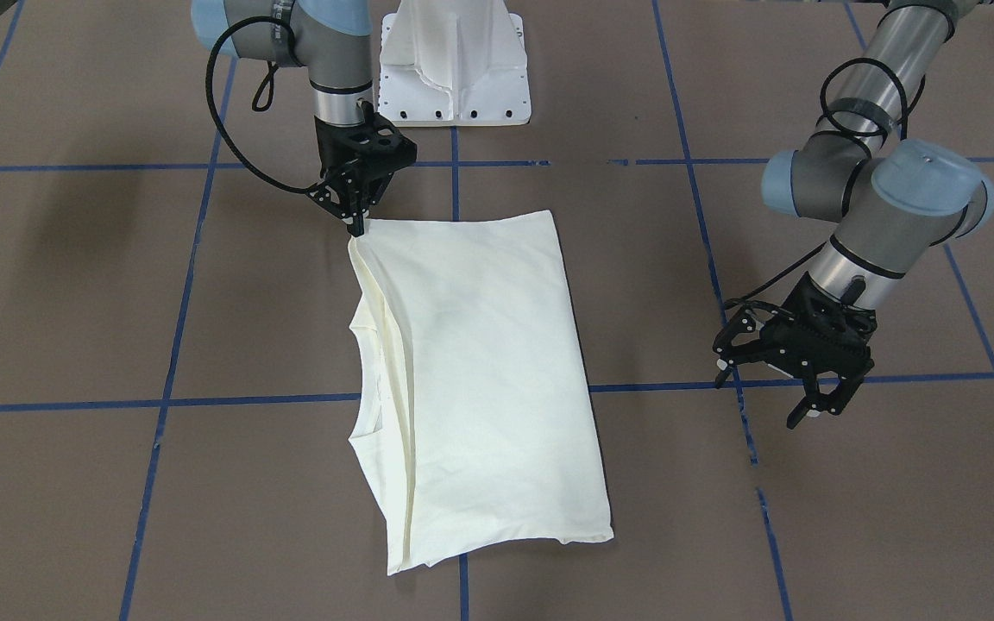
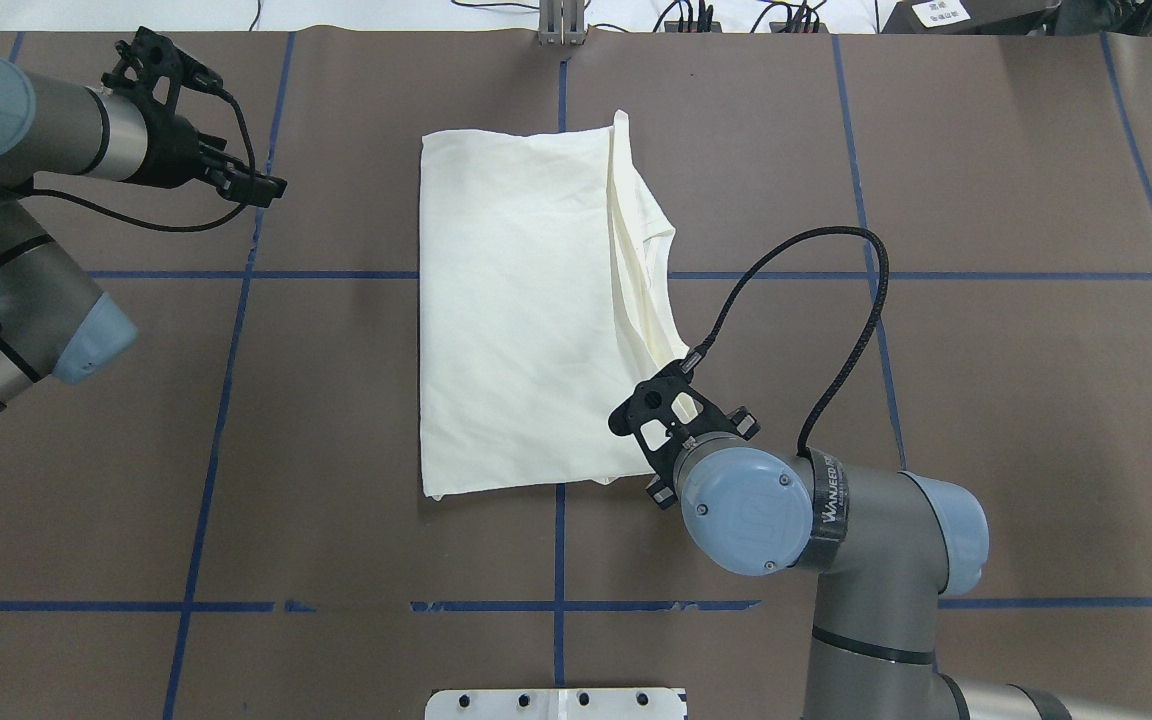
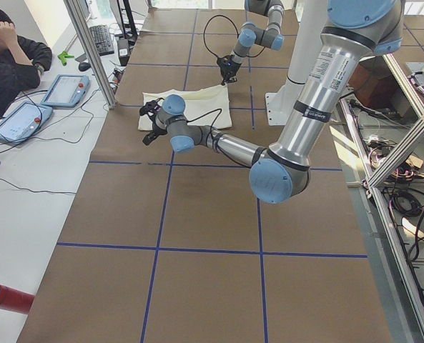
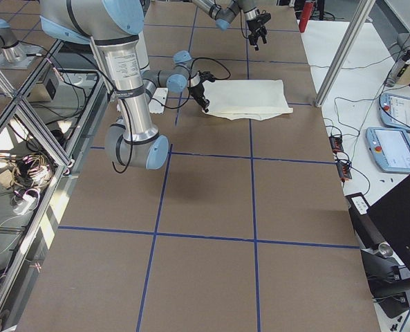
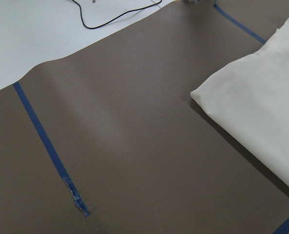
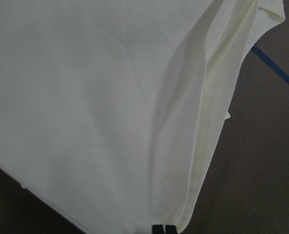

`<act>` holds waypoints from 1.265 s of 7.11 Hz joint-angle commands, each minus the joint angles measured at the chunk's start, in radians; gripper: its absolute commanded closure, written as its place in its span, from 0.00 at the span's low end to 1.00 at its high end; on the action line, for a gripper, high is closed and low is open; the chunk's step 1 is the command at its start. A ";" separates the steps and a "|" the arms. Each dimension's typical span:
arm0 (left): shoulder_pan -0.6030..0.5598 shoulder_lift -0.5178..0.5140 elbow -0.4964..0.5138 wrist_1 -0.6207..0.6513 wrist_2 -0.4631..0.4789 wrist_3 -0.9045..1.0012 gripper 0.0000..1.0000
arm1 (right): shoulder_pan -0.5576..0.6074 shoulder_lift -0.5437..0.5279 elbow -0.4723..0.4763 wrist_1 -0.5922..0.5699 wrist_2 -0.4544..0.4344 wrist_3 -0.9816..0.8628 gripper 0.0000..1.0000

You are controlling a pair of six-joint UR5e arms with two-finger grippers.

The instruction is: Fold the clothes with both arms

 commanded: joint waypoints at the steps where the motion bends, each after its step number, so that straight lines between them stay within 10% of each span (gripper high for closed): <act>1: 0.002 -0.002 0.000 0.000 0.000 0.000 0.00 | -0.017 -0.015 0.003 0.000 -0.003 0.075 1.00; 3: 0.002 -0.003 0.002 0.002 0.000 0.000 0.00 | -0.017 -0.014 0.005 0.000 0.001 0.077 1.00; 5: 0.002 -0.003 -0.003 0.006 -0.001 -0.026 0.00 | 0.009 -0.014 0.026 0.078 0.006 0.113 0.00; 9: 0.068 0.097 -0.200 0.012 -0.001 -0.468 0.00 | 0.141 -0.048 0.034 0.403 0.239 0.687 0.00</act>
